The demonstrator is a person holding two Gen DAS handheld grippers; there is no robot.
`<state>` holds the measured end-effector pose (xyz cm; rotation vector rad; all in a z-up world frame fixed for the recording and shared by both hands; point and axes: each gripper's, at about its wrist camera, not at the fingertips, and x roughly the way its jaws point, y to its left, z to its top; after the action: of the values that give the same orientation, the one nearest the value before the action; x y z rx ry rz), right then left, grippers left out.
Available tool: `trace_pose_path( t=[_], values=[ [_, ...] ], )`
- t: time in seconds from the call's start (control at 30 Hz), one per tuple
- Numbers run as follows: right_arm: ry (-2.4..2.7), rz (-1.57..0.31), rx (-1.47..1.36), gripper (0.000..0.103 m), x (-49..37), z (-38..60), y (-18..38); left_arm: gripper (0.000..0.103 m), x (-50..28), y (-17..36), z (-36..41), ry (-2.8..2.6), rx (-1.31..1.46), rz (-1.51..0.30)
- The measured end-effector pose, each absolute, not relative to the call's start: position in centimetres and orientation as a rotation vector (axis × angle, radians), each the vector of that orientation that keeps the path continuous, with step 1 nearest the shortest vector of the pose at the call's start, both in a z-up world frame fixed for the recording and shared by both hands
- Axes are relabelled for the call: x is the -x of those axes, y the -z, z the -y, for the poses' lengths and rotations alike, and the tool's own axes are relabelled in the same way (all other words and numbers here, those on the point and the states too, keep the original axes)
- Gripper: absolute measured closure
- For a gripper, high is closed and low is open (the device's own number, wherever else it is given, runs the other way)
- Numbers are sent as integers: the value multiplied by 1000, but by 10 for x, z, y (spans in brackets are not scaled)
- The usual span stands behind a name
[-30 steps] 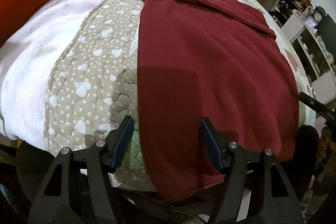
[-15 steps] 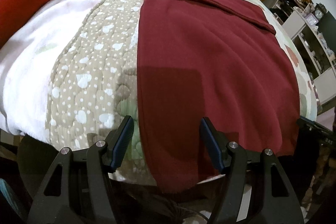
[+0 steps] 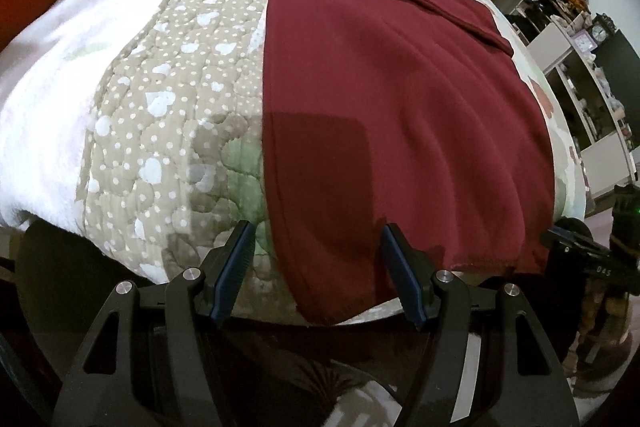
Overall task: Fold small clothes
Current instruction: 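Bring both tools to the shirt hem and grasp it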
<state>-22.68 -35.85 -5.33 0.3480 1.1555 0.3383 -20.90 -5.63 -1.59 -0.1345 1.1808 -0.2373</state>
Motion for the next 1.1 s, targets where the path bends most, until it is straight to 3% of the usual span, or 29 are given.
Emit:
trace_pose_path(
  t=[0.1, 0.2, 0.27, 0.67, 0.73, 0.83, 0.9, 1.03, 1.1],
  values=[
    [-346, -1157, -369, 45, 225, 361, 55, 36, 207, 19, 58, 234, 123, -1191],
    [-354, -1162, -392, 44, 225, 363, 56, 25, 205, 20, 60, 250, 140, -1192],
    [-362, -1168, -387, 44, 226, 363, 57, 23, 205, 22, 62, 255, 137, -1195],
    [-428, -1217, -487, 44, 227, 358, 71, 22, 203, 25, 67, 287, 92, -1216],
    [-468, -1233, -531, 50, 226, 354, 76, 23, 204, 25, 68, 296, 80, -1215],
    [-483, -1230, -506, 70, 226, 346, 78, 41, 205, 24, 67, 280, 62, -1209],
    [-495, -1203, -468, 83, 227, 341, 71, 60, 205, 22, 63, 275, 77, -1204],
    [-536, -1129, -416, 88, 227, 335, 46, 90, 206, 14, 54, 289, 112, -1194],
    [-550, -1092, -387, 88, 227, 332, 33, 94, 207, 7, 54, 310, 125, -1186]
  ],
)
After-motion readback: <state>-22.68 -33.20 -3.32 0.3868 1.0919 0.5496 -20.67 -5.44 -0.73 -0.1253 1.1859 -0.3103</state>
